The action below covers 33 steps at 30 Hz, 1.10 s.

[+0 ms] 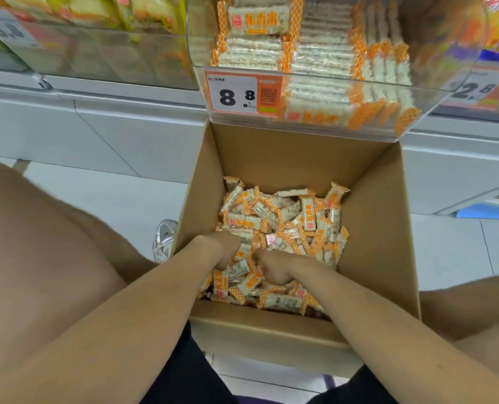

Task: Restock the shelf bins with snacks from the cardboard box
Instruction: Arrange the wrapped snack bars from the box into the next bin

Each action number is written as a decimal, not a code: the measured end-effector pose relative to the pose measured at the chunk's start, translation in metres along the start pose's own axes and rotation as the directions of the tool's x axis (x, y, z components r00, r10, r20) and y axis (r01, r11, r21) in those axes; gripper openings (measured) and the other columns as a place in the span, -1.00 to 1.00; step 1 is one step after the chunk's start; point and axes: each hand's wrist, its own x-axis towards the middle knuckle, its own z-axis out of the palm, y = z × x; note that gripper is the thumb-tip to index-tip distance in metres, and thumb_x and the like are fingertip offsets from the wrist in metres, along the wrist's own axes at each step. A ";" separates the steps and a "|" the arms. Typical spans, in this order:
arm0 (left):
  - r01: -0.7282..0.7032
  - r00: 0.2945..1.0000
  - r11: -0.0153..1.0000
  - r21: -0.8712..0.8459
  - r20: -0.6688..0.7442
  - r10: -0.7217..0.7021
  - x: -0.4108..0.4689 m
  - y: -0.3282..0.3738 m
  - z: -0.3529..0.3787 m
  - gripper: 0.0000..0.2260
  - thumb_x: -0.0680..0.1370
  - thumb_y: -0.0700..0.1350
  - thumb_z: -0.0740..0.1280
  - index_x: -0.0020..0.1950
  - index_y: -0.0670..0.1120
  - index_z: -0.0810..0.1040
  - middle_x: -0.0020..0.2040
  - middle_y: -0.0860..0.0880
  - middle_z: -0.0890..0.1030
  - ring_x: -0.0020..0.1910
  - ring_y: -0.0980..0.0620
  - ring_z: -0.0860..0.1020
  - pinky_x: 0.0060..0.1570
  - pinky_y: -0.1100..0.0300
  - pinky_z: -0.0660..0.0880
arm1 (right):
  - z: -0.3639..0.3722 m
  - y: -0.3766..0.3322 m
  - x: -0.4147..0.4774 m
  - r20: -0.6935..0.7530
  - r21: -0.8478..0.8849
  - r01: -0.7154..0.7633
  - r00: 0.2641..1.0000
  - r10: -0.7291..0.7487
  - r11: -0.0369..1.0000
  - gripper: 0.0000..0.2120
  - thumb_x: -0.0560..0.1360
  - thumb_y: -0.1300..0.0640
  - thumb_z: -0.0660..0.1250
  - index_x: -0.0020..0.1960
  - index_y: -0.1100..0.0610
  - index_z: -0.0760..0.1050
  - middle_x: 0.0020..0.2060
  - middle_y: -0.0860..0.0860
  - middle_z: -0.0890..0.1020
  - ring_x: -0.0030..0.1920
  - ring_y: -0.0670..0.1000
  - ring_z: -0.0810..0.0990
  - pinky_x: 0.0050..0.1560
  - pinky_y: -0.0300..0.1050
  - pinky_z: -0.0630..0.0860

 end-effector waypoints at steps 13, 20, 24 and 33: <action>0.039 0.951 0.936 -0.350 -0.274 -0.142 -0.008 -0.005 -0.041 -0.86 0.66 -0.21 0.25 0.18 -0.12 0.54 0.20 -0.18 0.62 -0.07 -0.11 0.56 -0.12 0.03 0.56 | -0.038 0.020 -0.042 -0.136 0.095 -0.115 0.983 0.127 0.989 -0.41 0.39 -0.02 0.67 0.34 0.14 0.61 0.27 0.05 0.62 0.24 0.14 0.60 0.17 0.00 0.59; -0.155 0.845 0.747 -0.647 -0.478 -0.239 -0.069 0.008 -0.089 -0.67 0.64 -0.24 0.21 0.38 -0.04 0.52 0.28 -0.13 0.55 -0.06 -0.12 0.64 -0.24 0.15 0.49 | -0.076 0.027 -0.105 -0.517 0.675 -0.012 0.706 0.485 0.737 -0.61 0.31 0.05 0.72 -0.26 0.09 0.48 -0.32 -0.02 0.54 -0.27 0.01 0.54 -0.22 -0.12 0.48; -0.328 0.794 0.586 -0.741 -0.552 -0.254 -0.108 0.027 -0.104 -0.70 0.64 -0.24 0.20 0.23 0.07 0.58 0.22 -0.06 0.56 -0.16 -0.10 0.73 -0.11 -0.07 0.69 | -0.086 0.003 -0.136 -0.526 0.838 0.391 0.765 0.373 0.379 -0.49 0.32 0.17 0.72 0.12 0.05 0.49 -0.05 0.08 0.77 -0.02 0.08 0.77 -0.12 -0.04 0.63; -0.567 0.748 0.216 -0.795 -0.607 -0.268 -0.165 0.040 -0.127 -0.87 0.59 -0.05 0.44 0.10 -0.02 0.68 0.17 0.04 0.61 0.04 0.09 0.67 -0.03 0.09 0.71 | -0.115 -0.029 -0.188 -0.655 0.739 0.647 0.629 0.419 0.185 -0.80 0.61 0.15 0.45 0.20 0.20 0.65 -0.12 0.13 0.75 -0.23 0.04 0.64 -0.17 -0.09 0.61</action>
